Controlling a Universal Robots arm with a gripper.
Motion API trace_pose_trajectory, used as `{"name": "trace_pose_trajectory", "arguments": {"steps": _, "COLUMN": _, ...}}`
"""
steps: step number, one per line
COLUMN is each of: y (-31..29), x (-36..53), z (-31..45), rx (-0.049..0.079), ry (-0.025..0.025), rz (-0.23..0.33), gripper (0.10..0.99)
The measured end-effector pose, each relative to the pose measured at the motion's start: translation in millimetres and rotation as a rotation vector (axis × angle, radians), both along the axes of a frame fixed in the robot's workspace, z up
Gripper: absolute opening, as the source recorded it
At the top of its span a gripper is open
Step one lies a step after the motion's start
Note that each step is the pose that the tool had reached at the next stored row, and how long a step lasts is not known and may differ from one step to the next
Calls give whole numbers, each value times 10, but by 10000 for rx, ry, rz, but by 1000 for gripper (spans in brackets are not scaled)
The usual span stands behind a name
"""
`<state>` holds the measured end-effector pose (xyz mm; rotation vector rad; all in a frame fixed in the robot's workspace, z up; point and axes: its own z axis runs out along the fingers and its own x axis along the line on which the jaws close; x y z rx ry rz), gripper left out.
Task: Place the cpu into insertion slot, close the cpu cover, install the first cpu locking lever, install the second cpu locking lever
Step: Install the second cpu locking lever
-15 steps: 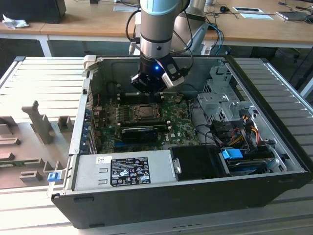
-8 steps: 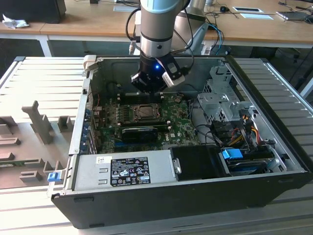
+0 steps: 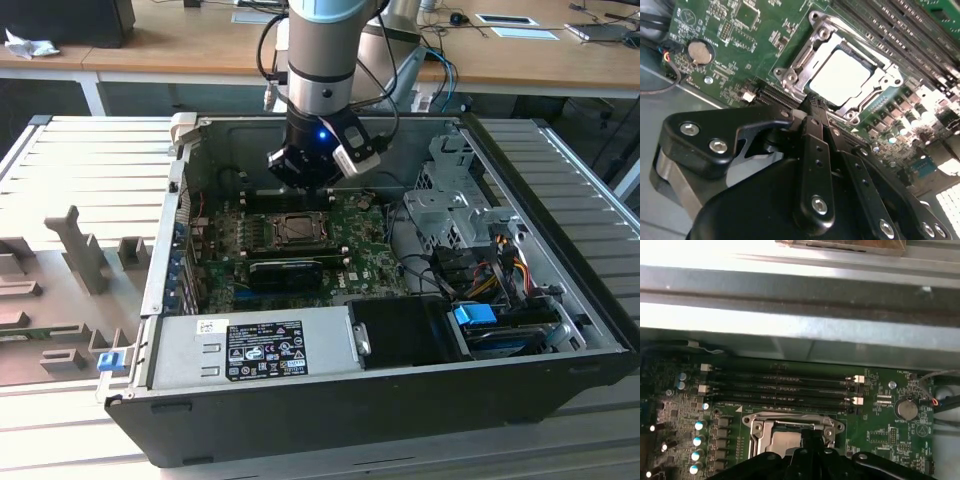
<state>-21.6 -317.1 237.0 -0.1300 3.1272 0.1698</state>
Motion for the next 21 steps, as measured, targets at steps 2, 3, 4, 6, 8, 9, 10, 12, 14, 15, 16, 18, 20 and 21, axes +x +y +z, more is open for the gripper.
{"name": "trace_pose_trajectory", "arguments": {"steps": 2, "y": -52, "x": 0, "z": 0, "rx": 0, "ry": 0, "rz": -1, "gripper": 106}}
{"name": "trace_pose_trajectory", "arguments": {"steps": 3, "y": -70, "x": 0, "z": 0, "rx": -1, "ry": 1, "rz": -1, "gripper": 106}}
{"name": "trace_pose_trajectory", "arguments": {"steps": 4, "y": -86, "x": 0, "z": 0, "rx": 0, "ry": 1, "rz": 0, "gripper": 106}}
{"name": "trace_pose_trajectory", "arguments": {"steps": 6, "y": -104, "x": 0, "z": 2, "rx": 0, "ry": 0, "rz": 0, "gripper": 106}}
{"name": "trace_pose_trajectory", "arguments": {"steps": 8, "y": -114, "x": 0, "z": 37, "rx": 0, "ry": 0, "rz": 0, "gripper": 106}}
{"name": "trace_pose_trajectory", "arguments": {"steps": 9, "y": -129, "x": 0, "z": 38, "rx": 1, "ry": 0, "rz": 0, "gripper": 106}}
{"name": "trace_pose_trajectory", "arguments": {"steps": 10, "y": -153, "x": 0, "z": 38, "rx": 0, "ry": 0, "rz": 0, "gripper": 106}}
{"name": "trace_pose_trajectory", "arguments": {"steps": 12, "y": -206, "x": 0, "z": 38, "rx": 0, "ry": 1, "rz": 0, "gripper": 106}}
{"name": "trace_pose_trajectory", "arguments": {"steps": 14, "y": -244, "x": 0, "z": 38, "rx": 0, "ry": 0, "rz": 0, "gripper": 106}}
{"name": "trace_pose_trajectory", "arguments": {"steps": 15, "y": -262, "x": 0, "z": 38, "rx": -1, "ry": 0, "rz": -1, "gripper": 106}}
{"name": "trace_pose_trajectory", "arguments": {"steps": 16, "y": -286, "x": 0, "z": 38, "rx": 0, "ry": 0, "rz": 0, "gripper": 106}}
{"name": "trace_pose_trajectory", "arguments": {"steps": 18, "y": -315, "x": 0, "z": 41, "rx": 0, "ry": 0, "rz": 0, "gripper": 106}}
{"name": "trace_pose_trajectory", "arguments": {"steps": 20, "y": -329, "x": -1, "z": 73, "rx": -2, "ry": 1, "rz": -1, "gripper": 106}}
{"name": "trace_pose_trajectory", "arguments": {"steps": 21, "y": -342, "x": 0, "z": 82, "rx": 1, "ry": -1, "rz": 0, "gripper": 106}}
